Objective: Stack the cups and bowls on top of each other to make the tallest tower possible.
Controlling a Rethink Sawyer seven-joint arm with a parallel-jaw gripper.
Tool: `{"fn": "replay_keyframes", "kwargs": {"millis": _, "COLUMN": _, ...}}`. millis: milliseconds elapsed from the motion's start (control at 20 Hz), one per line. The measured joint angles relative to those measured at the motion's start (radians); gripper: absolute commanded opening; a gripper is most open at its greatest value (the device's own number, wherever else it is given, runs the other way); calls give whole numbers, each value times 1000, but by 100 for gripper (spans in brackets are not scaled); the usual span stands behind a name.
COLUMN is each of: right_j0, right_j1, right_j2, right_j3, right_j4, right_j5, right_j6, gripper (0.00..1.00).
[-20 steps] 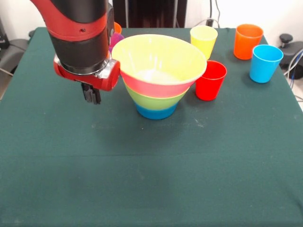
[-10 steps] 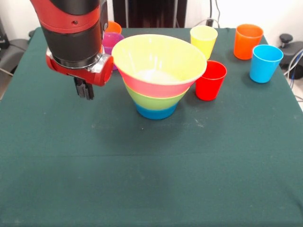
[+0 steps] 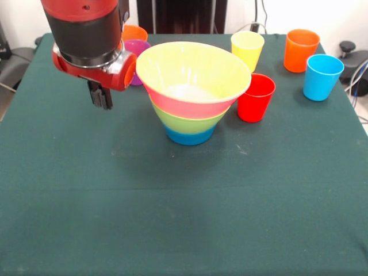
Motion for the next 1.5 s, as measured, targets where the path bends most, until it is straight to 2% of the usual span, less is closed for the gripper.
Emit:
{"fn": "replay_keyframes", "kwargs": {"millis": 1050, "right_j0": 2, "right_j1": -170, "right_j2": -17, "right_j3": 115, "right_j4": 32, "right_j5": 50, "right_j6": 0, "gripper": 0}}
{"fn": "replay_keyframes", "kwargs": {"millis": 1500, "right_j0": 31, "right_j1": -228, "right_j2": -28, "right_j3": 161, "right_j4": 83, "right_j5": 87, "right_j6": 1, "gripper": 0}}
